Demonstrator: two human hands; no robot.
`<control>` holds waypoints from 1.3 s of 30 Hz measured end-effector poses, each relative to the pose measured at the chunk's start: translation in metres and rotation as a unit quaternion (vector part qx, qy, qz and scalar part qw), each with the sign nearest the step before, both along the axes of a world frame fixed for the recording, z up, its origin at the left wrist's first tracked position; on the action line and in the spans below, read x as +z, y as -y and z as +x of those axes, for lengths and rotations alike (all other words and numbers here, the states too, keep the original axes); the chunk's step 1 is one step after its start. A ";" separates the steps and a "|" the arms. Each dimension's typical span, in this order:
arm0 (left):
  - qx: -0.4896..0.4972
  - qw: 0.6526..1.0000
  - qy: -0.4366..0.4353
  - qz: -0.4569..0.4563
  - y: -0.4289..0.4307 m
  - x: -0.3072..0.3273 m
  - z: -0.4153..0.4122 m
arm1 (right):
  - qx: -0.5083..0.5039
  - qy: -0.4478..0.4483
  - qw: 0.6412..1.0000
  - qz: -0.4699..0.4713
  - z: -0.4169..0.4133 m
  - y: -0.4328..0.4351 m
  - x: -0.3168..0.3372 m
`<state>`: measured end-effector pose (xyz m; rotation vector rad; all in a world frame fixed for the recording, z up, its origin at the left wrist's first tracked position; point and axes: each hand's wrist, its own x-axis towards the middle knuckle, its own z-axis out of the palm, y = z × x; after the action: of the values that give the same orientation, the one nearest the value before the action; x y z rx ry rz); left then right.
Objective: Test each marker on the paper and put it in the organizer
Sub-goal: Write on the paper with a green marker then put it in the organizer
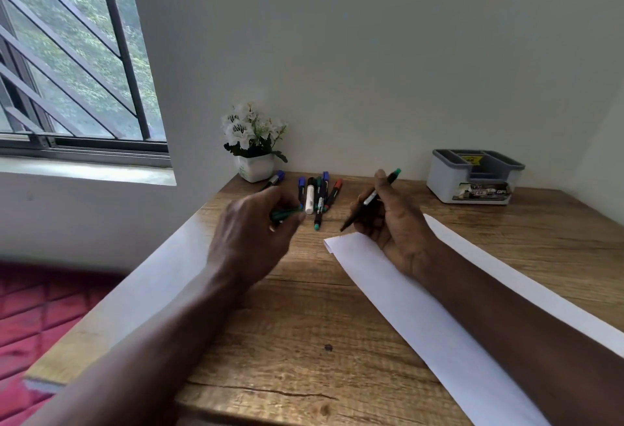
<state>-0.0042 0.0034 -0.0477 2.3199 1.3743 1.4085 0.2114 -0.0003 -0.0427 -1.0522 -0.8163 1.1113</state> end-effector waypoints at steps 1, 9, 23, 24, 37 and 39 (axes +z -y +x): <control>0.030 0.999 -0.013 0.001 -0.004 0.001 -0.005 | -0.006 0.003 1.000 -0.001 0.001 0.000 0.001; 0.062 0.988 -0.097 -0.104 -0.021 -0.004 -0.005 | 0.015 0.027 0.999 0.016 0.002 -0.002 0.000; 0.145 0.942 -0.198 -0.231 -0.014 -0.004 -0.011 | 0.012 0.062 0.998 0.022 0.003 0.004 0.001; 0.143 0.939 -0.207 -0.236 -0.012 -0.004 -0.012 | 0.009 0.069 0.997 0.041 0.002 0.004 0.001; 0.116 0.907 -0.292 -0.279 -0.029 -0.014 -0.009 | -0.044 0.615 0.782 0.090 0.008 0.031 -0.008; 0.117 0.907 -0.296 -0.277 -0.030 -0.015 -0.008 | -0.021 0.675 0.735 0.070 0.009 0.040 -0.018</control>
<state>-0.0125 0.0330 -0.0622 2.2921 1.9310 0.2251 0.2200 -0.0404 -0.0608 -1.6967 -1.9478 0.0223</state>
